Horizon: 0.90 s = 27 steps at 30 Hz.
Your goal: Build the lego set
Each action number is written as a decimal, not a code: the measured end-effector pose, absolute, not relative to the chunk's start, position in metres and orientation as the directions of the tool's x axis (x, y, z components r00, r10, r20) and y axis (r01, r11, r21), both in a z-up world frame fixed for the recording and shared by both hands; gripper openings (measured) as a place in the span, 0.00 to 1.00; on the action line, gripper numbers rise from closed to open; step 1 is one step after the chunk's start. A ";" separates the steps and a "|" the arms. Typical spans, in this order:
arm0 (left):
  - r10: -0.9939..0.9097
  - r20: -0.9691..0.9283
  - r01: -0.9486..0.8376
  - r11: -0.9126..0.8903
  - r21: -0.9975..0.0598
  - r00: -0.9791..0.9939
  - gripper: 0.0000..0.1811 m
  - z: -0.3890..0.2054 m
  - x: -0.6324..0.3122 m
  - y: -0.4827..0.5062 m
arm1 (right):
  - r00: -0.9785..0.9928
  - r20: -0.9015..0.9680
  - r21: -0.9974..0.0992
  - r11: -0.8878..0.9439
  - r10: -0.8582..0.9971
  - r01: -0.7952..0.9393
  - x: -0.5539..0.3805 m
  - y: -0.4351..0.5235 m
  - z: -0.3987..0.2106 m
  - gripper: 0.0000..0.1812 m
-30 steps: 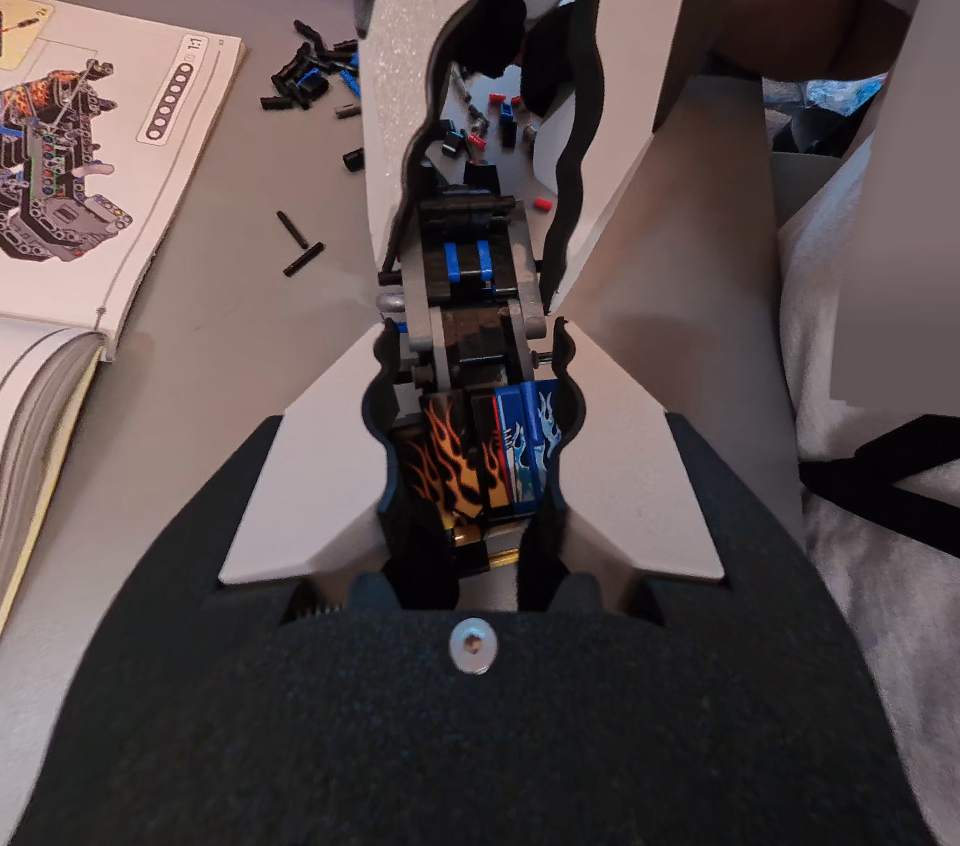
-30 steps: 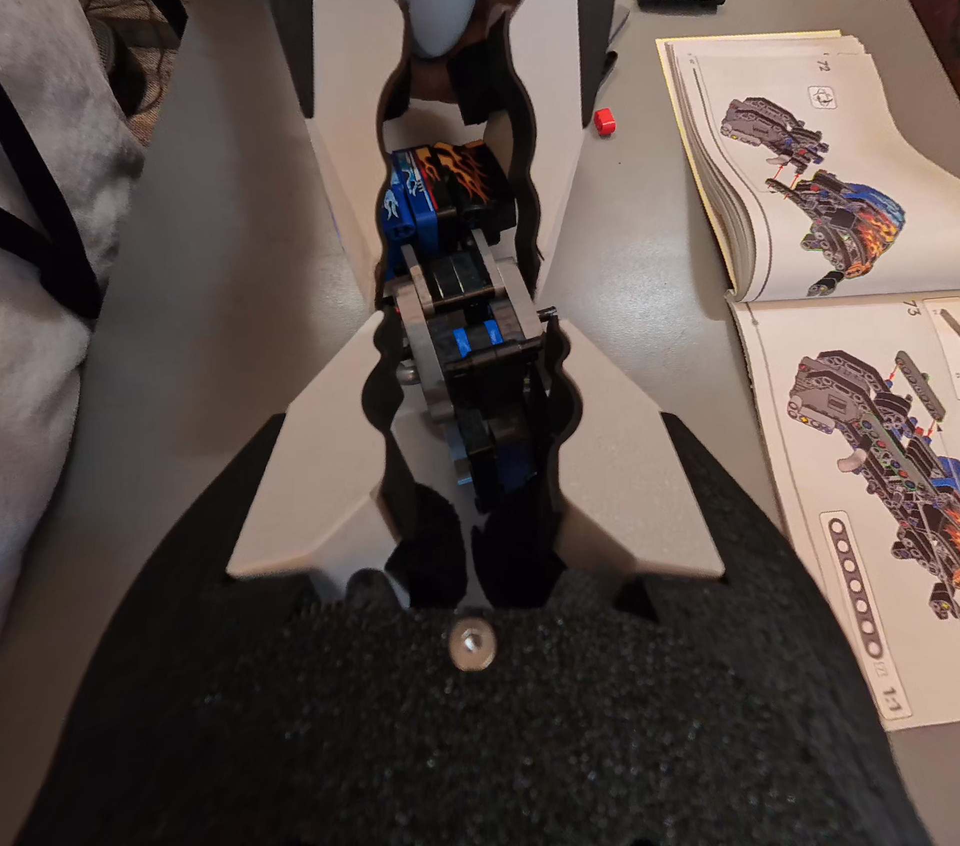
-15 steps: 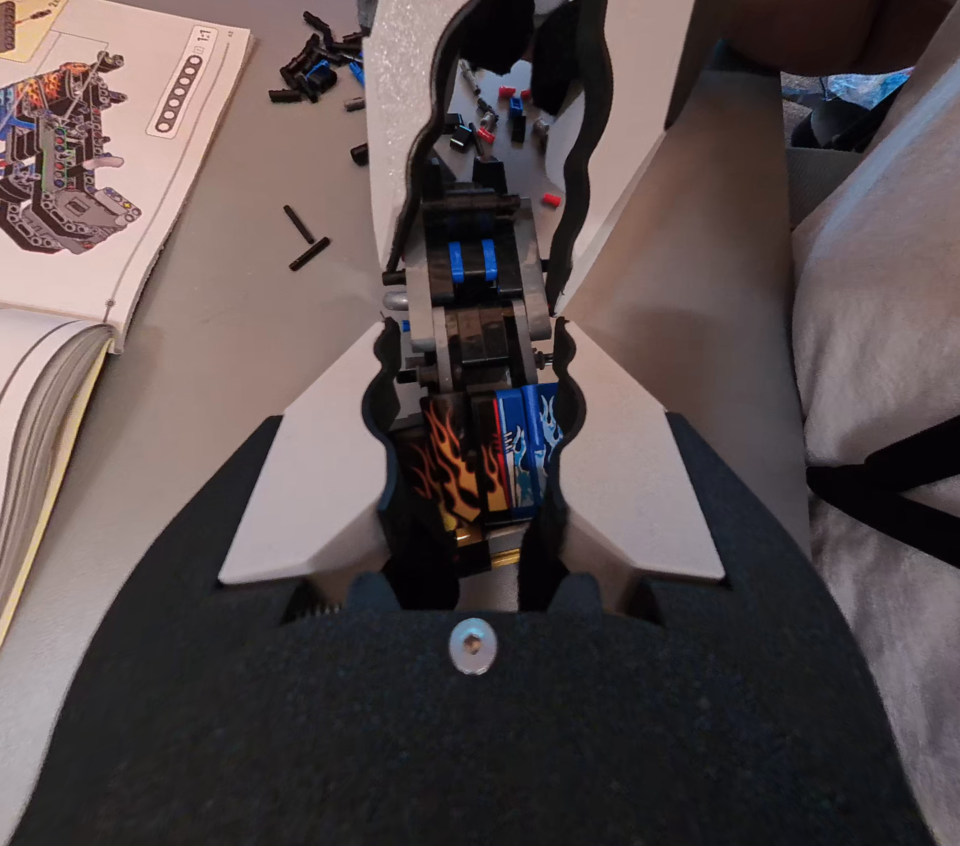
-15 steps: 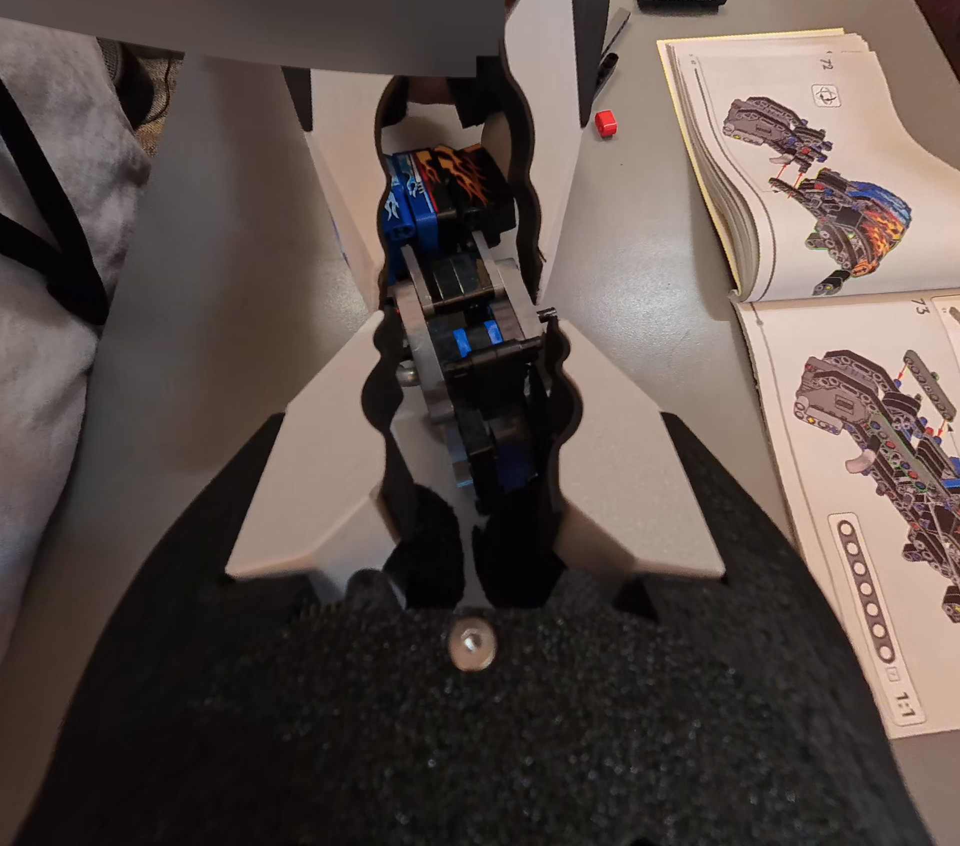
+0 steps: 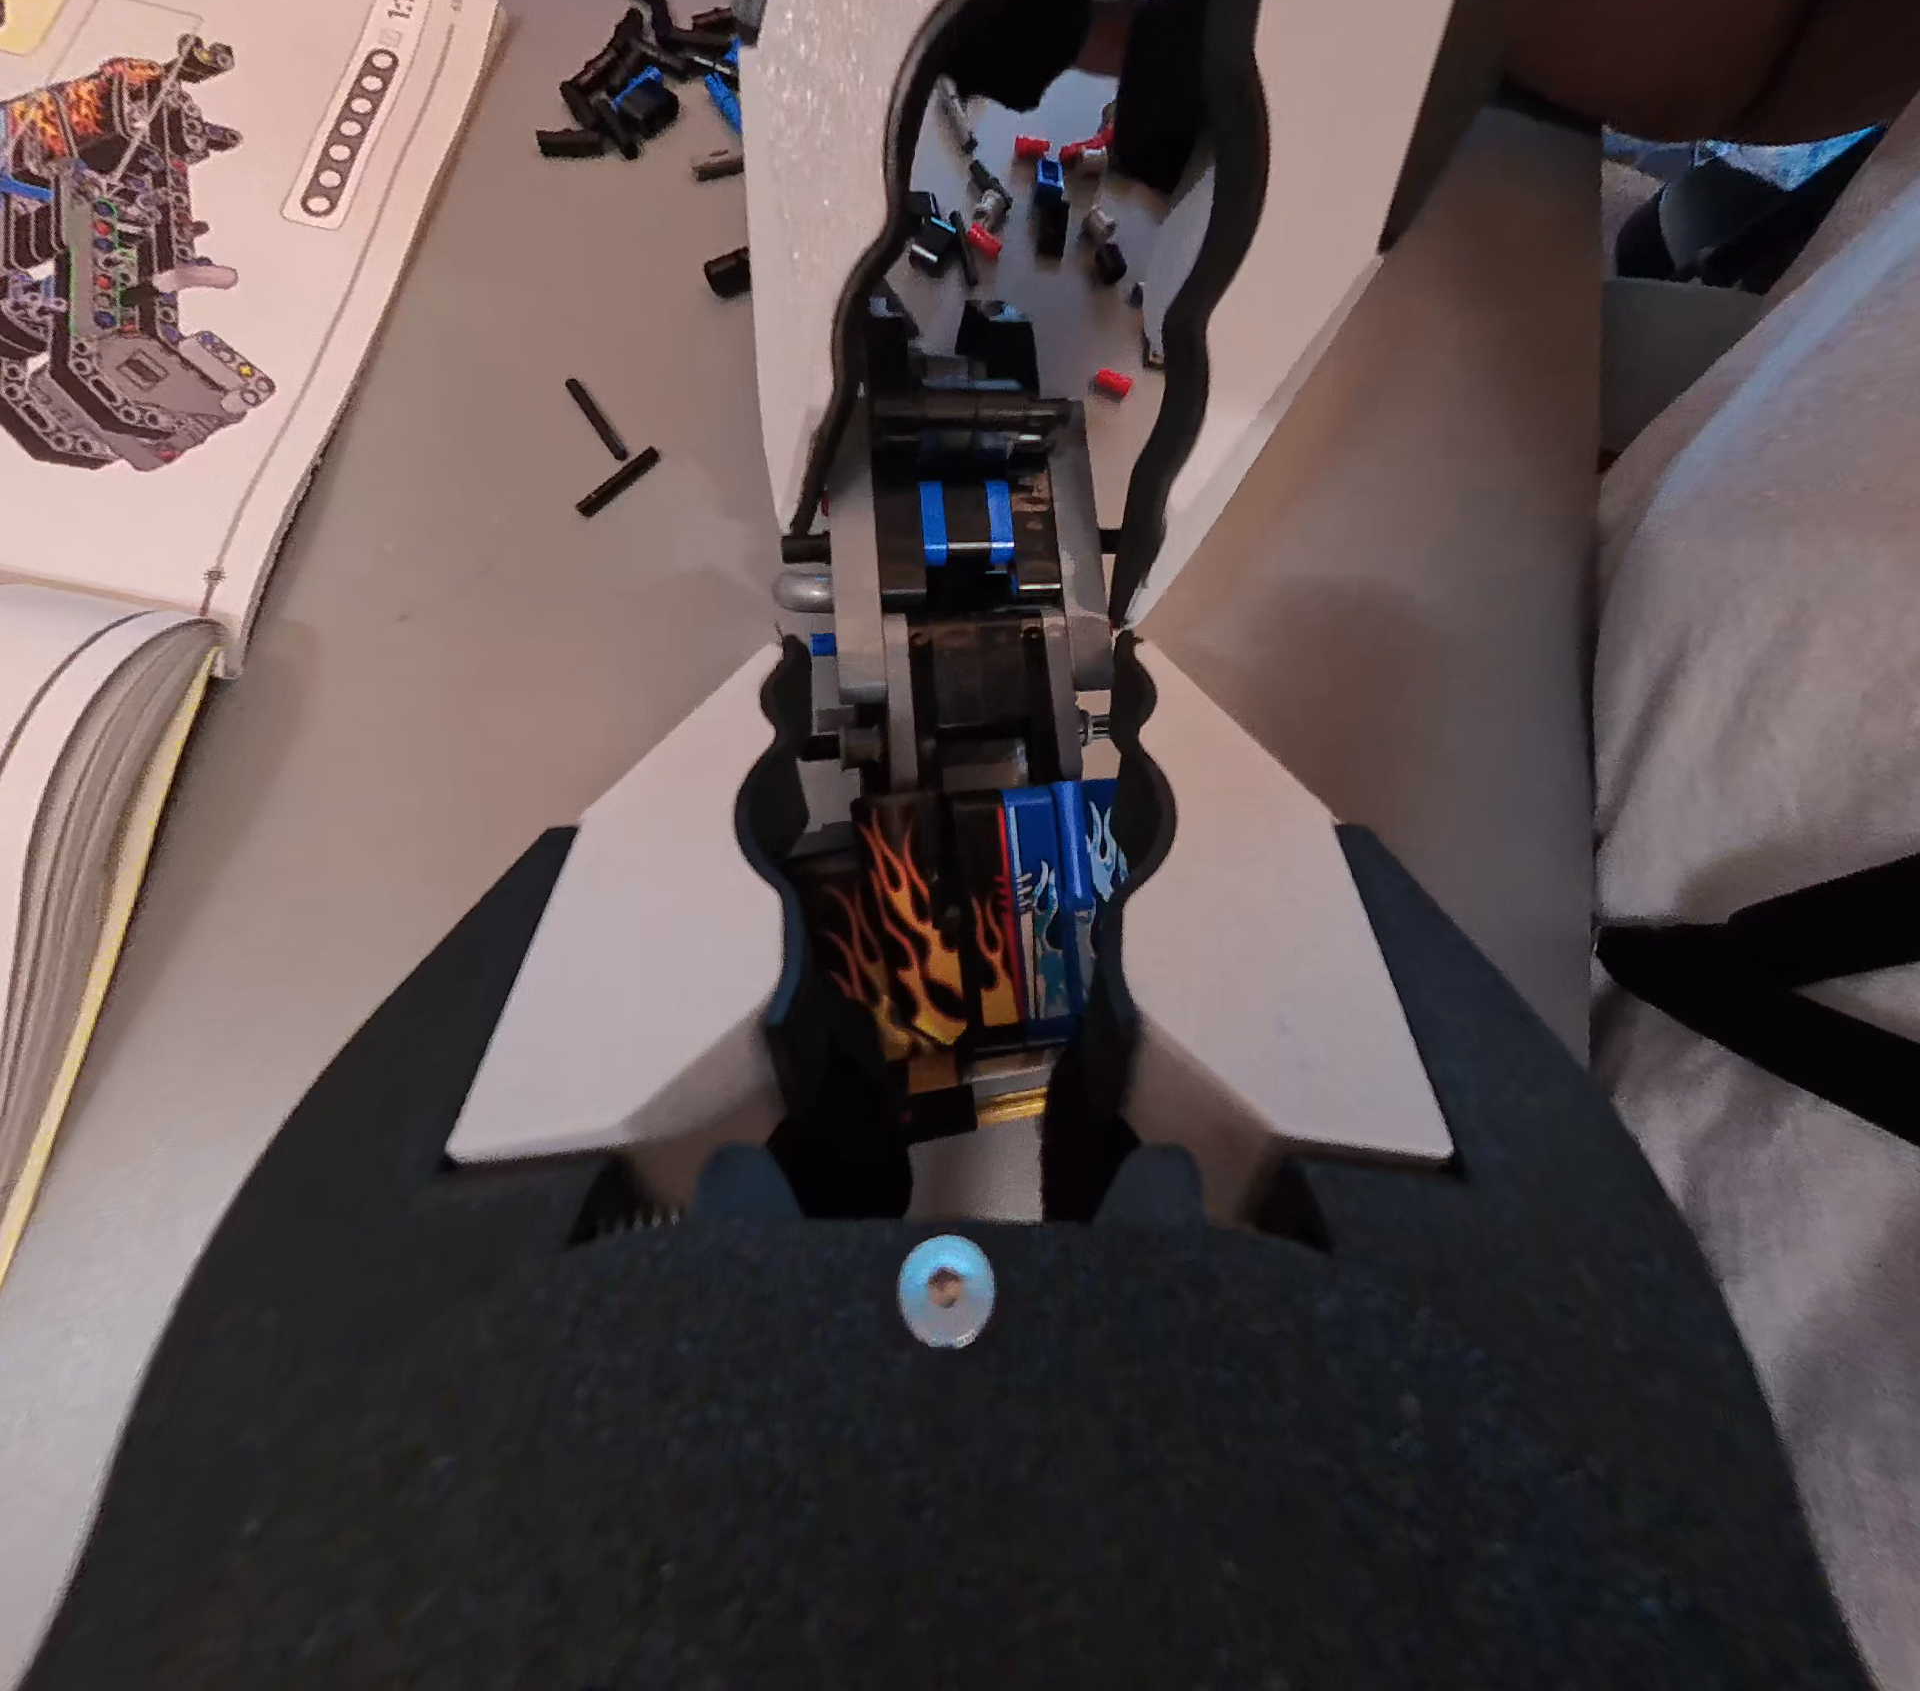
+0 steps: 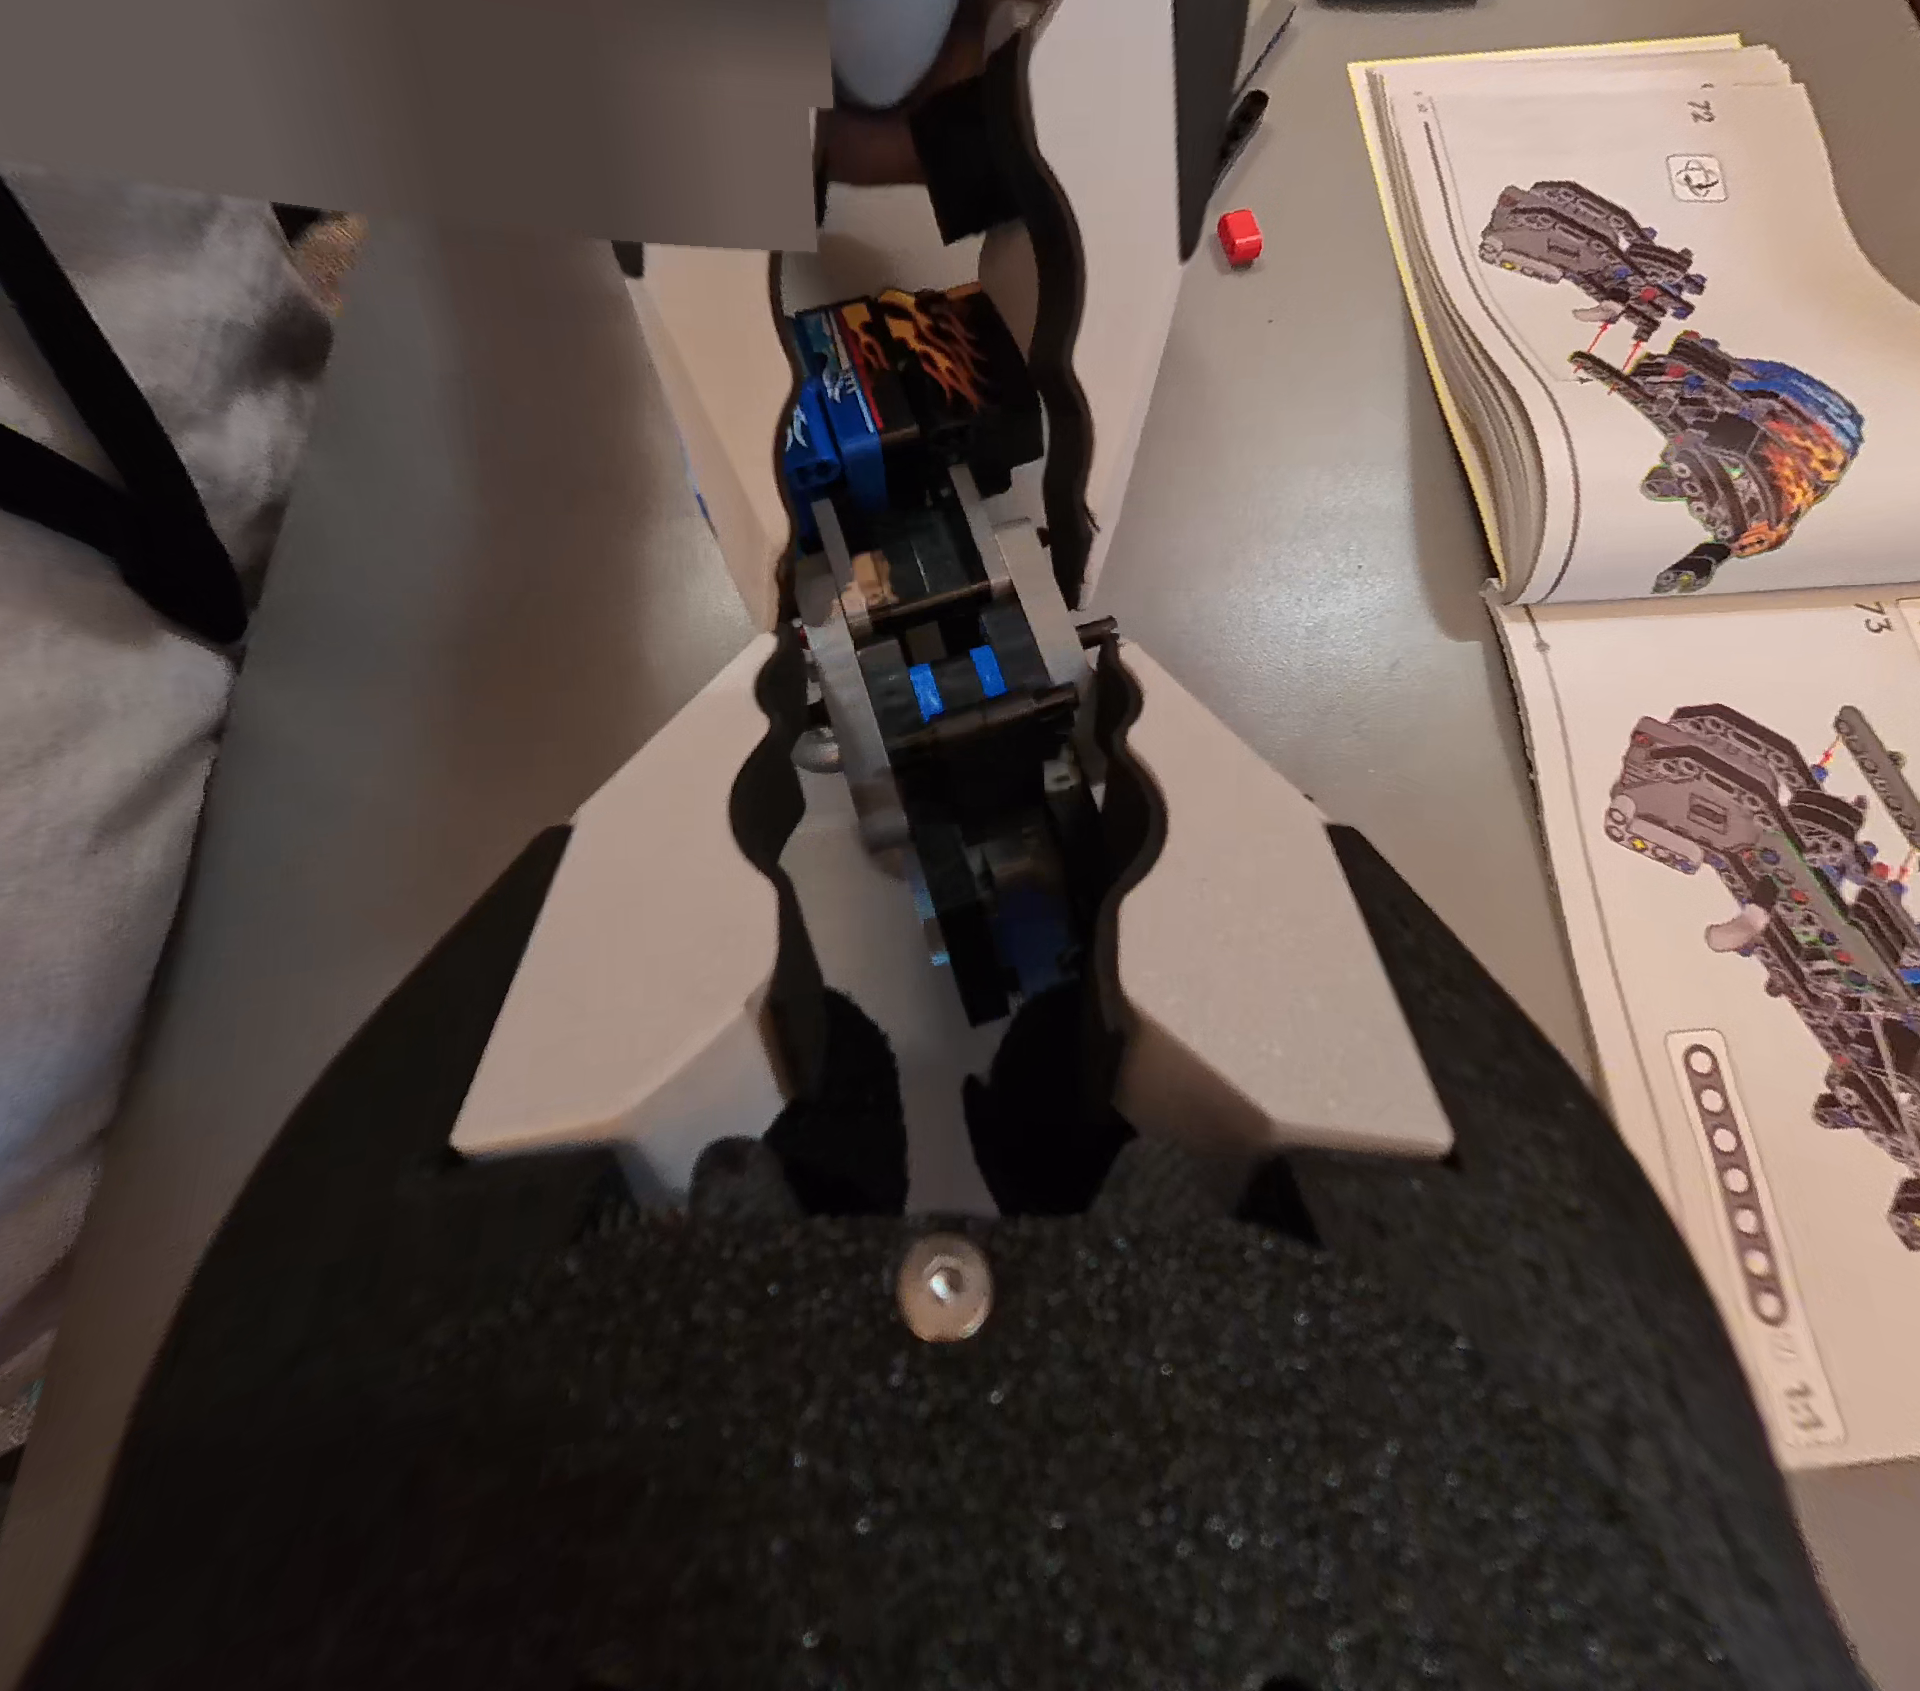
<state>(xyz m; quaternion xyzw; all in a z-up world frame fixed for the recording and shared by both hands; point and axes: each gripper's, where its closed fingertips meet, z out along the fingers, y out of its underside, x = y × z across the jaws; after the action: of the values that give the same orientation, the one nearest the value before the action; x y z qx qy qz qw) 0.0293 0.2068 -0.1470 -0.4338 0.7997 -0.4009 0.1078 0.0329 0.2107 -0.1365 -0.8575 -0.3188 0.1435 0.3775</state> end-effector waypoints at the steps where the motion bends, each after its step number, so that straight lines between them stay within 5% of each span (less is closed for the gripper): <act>1: -0.780 0.167 -0.607 0.313 -0.730 -0.603 0.30 -0.148 0.029 0.207 | 0.755 0.006 -0.727 -0.516 0.655 0.453 0.033 0.211 -0.137 0.30; 19: -0.778 0.145 -0.596 0.331 -0.731 -0.611 0.31 -0.147 0.030 0.204 | 0.740 -0.007 -0.756 -0.488 0.673 0.437 0.032 0.209 -0.136 0.30; 27: -0.837 0.093 -0.644 0.339 -0.686 -0.539 0.33 -0.149 0.034 0.200 | 0.725 -0.005 -0.776 -0.460 0.688 0.432 0.029 0.198 -0.136 0.38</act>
<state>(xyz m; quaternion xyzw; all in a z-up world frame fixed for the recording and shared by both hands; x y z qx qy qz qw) 0.0337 0.2004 -0.1494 -0.4592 0.8062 -0.3461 0.1394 0.0295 0.1977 -0.1359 -0.8390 -0.3338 0.1612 0.3984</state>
